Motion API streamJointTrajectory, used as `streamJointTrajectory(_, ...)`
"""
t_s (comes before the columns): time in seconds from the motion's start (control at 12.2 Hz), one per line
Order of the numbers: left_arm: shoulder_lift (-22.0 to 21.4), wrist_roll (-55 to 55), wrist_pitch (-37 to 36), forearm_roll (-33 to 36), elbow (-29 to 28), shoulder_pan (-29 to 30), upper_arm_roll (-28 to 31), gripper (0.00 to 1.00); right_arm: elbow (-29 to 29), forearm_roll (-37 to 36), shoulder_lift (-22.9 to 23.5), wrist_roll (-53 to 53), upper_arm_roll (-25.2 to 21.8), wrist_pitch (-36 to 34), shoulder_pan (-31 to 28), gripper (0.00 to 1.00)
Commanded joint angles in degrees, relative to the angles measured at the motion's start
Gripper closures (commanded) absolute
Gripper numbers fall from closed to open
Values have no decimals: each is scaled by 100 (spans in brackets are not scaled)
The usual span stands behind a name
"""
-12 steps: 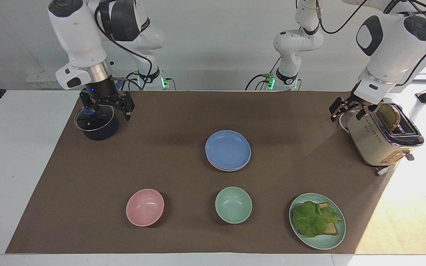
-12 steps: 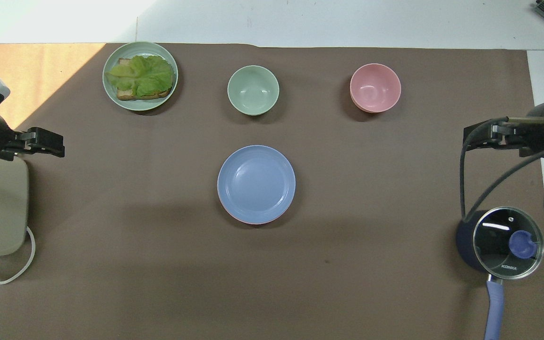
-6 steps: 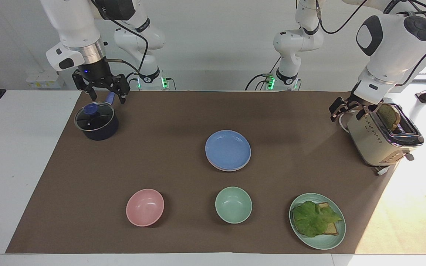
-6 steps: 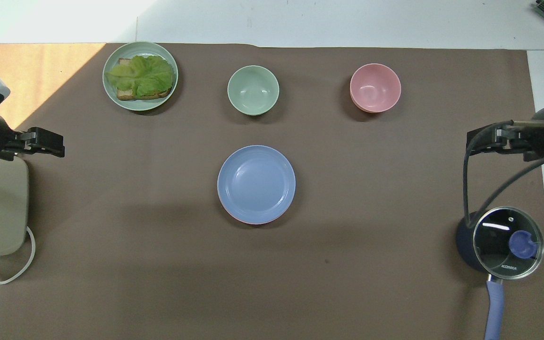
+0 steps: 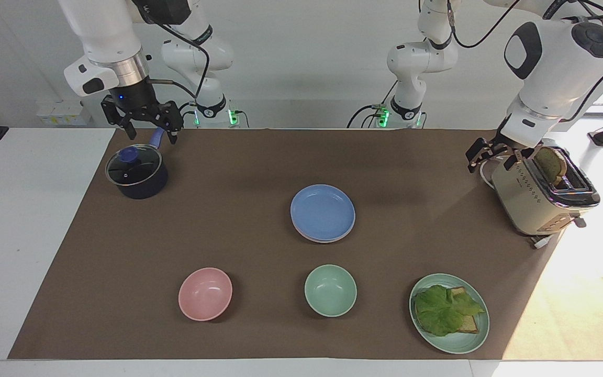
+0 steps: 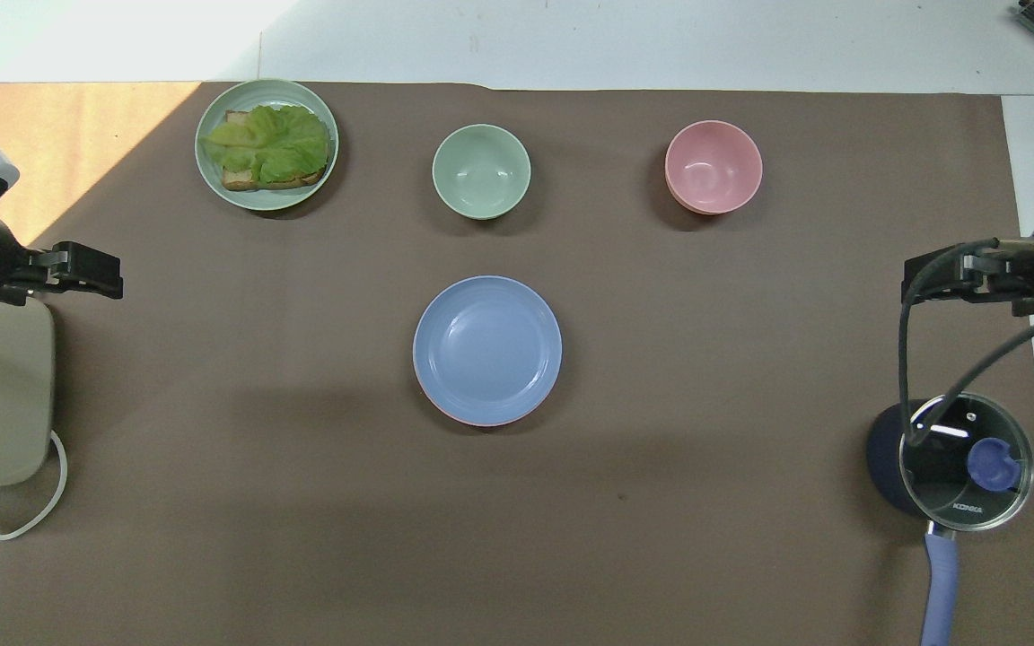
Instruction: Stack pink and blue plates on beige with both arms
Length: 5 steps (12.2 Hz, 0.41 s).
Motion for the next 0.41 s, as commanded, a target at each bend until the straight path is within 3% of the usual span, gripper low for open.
streamJointTrajectory(0.0,-160,-10,19,56,-179,0,-5,0,-193,-7,-173,-187,7,-45,-60,0)
streamJointTrajectory(0.33,-160,-10,19,56,-179,0,-5,0,-202,-7,-181,-187,-2,-45,-77,0)
